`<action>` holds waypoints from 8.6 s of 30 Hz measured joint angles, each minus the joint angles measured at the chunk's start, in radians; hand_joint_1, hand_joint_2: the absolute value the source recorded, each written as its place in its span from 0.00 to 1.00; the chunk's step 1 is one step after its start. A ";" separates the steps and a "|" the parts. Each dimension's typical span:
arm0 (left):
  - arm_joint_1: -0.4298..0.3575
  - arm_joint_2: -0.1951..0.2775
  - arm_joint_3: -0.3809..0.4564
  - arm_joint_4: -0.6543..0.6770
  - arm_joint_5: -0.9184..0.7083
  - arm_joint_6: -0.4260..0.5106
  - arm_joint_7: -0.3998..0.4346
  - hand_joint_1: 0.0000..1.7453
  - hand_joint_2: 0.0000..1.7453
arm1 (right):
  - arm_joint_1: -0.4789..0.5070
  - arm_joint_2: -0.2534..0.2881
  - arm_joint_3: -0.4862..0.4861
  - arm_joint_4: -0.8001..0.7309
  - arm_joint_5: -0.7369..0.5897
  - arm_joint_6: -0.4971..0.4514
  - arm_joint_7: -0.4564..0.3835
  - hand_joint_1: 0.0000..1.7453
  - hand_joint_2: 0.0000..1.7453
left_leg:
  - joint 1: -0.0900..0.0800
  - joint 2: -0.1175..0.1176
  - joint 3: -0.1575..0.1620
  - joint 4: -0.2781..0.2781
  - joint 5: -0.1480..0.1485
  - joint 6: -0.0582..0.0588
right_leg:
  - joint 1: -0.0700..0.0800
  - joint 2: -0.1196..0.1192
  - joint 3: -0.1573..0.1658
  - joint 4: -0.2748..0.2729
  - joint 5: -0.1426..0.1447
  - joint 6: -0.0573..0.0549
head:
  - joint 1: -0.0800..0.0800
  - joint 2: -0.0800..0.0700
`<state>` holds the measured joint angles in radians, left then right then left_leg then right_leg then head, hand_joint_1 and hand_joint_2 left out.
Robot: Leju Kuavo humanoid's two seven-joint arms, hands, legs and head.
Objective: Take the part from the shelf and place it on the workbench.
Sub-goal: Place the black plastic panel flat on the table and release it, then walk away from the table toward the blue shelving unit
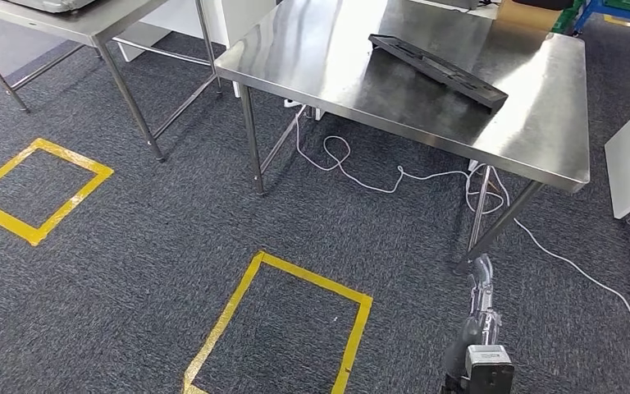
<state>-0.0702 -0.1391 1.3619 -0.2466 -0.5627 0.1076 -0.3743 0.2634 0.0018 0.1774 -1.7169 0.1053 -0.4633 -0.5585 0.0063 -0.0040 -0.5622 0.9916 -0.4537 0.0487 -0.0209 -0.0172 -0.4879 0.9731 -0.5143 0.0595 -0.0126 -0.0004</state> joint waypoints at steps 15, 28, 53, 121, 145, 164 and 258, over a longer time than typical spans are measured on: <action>0.005 0.003 0.000 0.000 -0.004 0.000 0.000 0.00 0.00 | -0.008 0.005 -0.020 0.079 -0.023 -0.005 0.027 0.00 0.00 | 0.026 -0.054 -0.032 0.007 0.025 -0.058 | -0.010 0.028 -0.012 0.021 0.002 -0.021 | 0.010 0.000; 0.000 0.010 0.000 0.000 -0.006 0.001 0.000 0.00 0.00 | 0.006 0.008 -0.024 0.098 -0.027 -0.007 0.027 0.00 0.00 | -0.018 0.053 -0.005 0.028 -0.025 0.006 | 0.036 -0.063 -0.022 0.023 0.007 -0.055 | 0.008 0.000; 0.004 0.004 0.000 0.000 -0.014 0.002 0.006 0.00 0.00 | 0.024 0.018 -0.032 0.088 0.014 -0.002 0.055 0.00 0.00 | 0.014 0.000 -0.153 0.287 -0.113 -0.057 | -0.002 -0.026 -0.027 0.013 0.019 -0.059 | -0.001 0.000; 0.002 -0.010 0.001 0.000 -0.023 0.041 -0.013 0.00 0.00 | -0.057 0.049 -0.057 0.213 0.074 0.047 0.072 0.00 0.00 | -0.005 0.034 -0.022 0.020 -0.005 -0.028 | 0.021 -0.074 -0.015 0.014 0.000 -0.042 | 0.010 0.000; 0.005 -0.013 0.001 0.000 -0.037 0.043 -0.001 0.00 0.00 | 0.006 0.039 -0.057 0.180 0.086 0.017 0.107 0.00 0.00 | 0.008 0.000 -0.144 0.269 -0.104 -0.050 | 0.012 -0.037 -0.026 0.020 0.008 -0.068 | 0.004 0.000; 0.002 -0.016 0.001 0.000 -0.039 0.040 -0.008 0.00 0.00 | 0.019 0.031 -0.056 0.159 0.104 0.017 0.110 0.00 0.00 | -0.001 -0.085 -0.007 0.008 0.005 -0.013 | -0.010 0.053 -0.043 0.051 -0.006 -0.004 | 0.015 0.000; 0.004 -0.033 0.025 0.000 -0.001 0.047 -0.016 0.00 0.00 | -0.036 0.006 -0.049 0.246 0.164 0.005 0.104 0.00 0.00 | -0.003 -0.107 -0.004 0.007 -0.004 -0.027 | -0.008 0.053 -0.048 0.033 0.015 -0.019 | 0.000 0.000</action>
<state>-0.0660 -0.1720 1.3873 -0.2468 -0.5636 0.1549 -0.3900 0.2273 0.0080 0.1288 -1.4710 0.2695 -0.4584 -0.4541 0.0030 -0.1106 -0.5664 0.9991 -0.4581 0.0218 -0.0288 0.0357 -0.5355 1.0059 -0.4992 0.0409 -0.0122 -0.0004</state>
